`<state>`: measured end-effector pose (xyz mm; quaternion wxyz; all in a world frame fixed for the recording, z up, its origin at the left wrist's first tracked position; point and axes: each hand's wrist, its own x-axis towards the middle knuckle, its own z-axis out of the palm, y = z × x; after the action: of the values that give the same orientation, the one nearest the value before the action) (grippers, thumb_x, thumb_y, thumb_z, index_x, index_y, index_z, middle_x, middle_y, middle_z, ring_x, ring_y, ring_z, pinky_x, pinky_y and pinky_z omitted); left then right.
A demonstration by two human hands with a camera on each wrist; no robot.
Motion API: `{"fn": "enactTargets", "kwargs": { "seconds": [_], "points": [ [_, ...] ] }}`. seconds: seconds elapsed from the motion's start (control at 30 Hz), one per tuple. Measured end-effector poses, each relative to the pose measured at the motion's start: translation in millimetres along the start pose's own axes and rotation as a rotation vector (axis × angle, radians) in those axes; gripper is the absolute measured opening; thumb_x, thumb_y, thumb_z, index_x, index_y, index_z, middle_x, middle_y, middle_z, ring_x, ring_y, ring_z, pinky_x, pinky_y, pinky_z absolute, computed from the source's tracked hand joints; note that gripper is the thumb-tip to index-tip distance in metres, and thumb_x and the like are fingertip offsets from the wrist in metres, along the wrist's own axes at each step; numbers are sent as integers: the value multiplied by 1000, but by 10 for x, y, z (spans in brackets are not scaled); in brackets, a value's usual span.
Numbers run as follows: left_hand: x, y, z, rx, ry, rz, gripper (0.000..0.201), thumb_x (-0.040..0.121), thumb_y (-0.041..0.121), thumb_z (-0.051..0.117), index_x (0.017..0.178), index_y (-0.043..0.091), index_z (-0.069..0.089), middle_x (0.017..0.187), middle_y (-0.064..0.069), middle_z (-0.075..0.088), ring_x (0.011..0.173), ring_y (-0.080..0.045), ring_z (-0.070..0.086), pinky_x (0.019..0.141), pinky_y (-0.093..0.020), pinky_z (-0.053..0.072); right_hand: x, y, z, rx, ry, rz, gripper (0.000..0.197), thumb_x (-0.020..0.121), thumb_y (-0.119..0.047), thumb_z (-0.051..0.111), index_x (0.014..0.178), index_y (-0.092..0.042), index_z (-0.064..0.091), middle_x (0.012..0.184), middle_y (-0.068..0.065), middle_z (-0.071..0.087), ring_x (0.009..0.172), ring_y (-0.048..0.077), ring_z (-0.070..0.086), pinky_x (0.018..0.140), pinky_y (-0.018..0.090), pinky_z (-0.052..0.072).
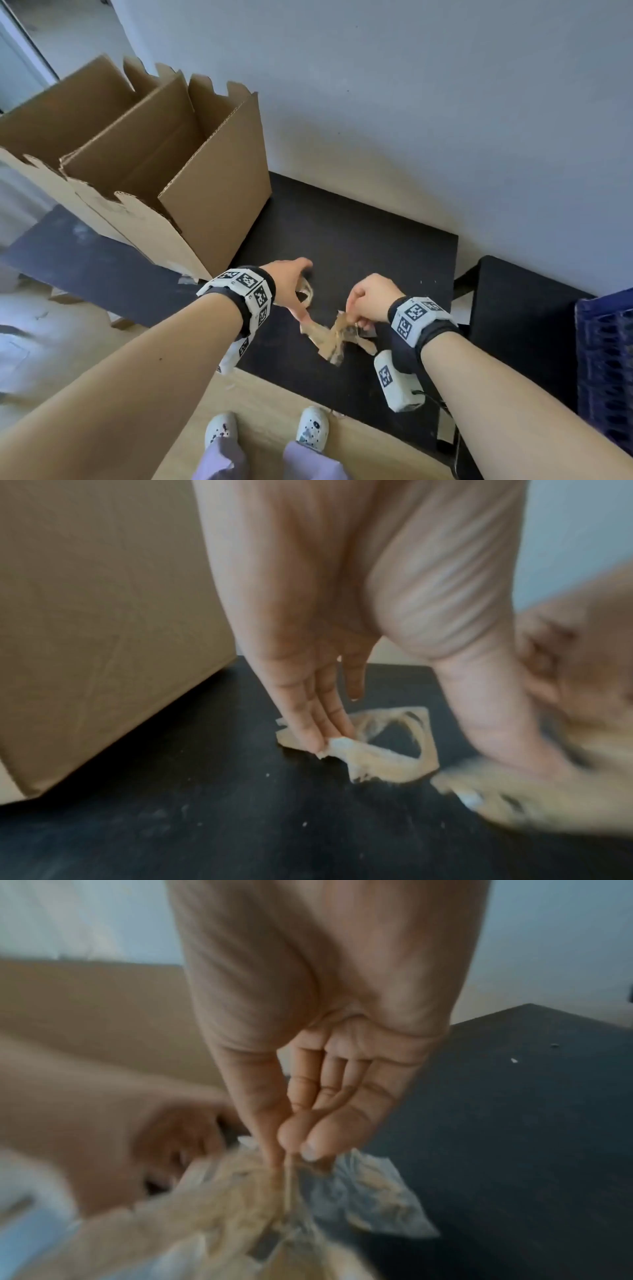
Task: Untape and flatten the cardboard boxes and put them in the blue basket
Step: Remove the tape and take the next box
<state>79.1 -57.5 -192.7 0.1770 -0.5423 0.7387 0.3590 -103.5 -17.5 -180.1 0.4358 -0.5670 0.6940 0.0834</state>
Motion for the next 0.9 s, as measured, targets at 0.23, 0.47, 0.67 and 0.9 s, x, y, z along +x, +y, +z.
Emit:
{"fn": "enactTargets", "kwargs": {
  "seconds": [0.23, 0.47, 0.67, 0.9],
  "points": [
    [91, 153, -74, -211, 217, 51, 6, 77, 23, 66, 75, 19, 62, 87, -5, 71, 89, -22, 67, 79, -29, 53, -156, -178, -477, 195, 427, 0, 21, 74, -8, 70, 59, -22, 65, 63, -3, 64, 77, 24, 69, 78, 38, 59],
    [-17, 337, -336, -824, 5, 273, 58, 71, 7, 75, 119, 20, 46, 102, -5, 60, 86, -16, 62, 83, -32, 54, -215, -310, -341, 326, 482, 25, 19, 77, -16, 70, 62, -25, 65, 74, -1, 68, 78, 21, 68, 79, 34, 57],
    [-167, -72, -359, -786, 79, 276, 18, 78, 24, 74, 91, 18, 63, 87, -1, 65, 80, -12, 64, 75, -25, 54, -179, -640, -140, 543, 245, 17, 7, 80, 1, 69, 81, -6, 72, 87, 13, 71, 77, 25, 72, 74, 31, 60],
    [-345, -702, -258, -77, 54, 78, 16, 81, 16, 56, 66, 19, 56, 72, -1, 57, 72, -18, 55, 67, -28, 48, -70, -1028, -7, 539, 172, -16, 11, 84, 2, 63, 81, -7, 70, 87, 18, 70, 72, 23, 71, 64, 24, 59]
  ]
}}
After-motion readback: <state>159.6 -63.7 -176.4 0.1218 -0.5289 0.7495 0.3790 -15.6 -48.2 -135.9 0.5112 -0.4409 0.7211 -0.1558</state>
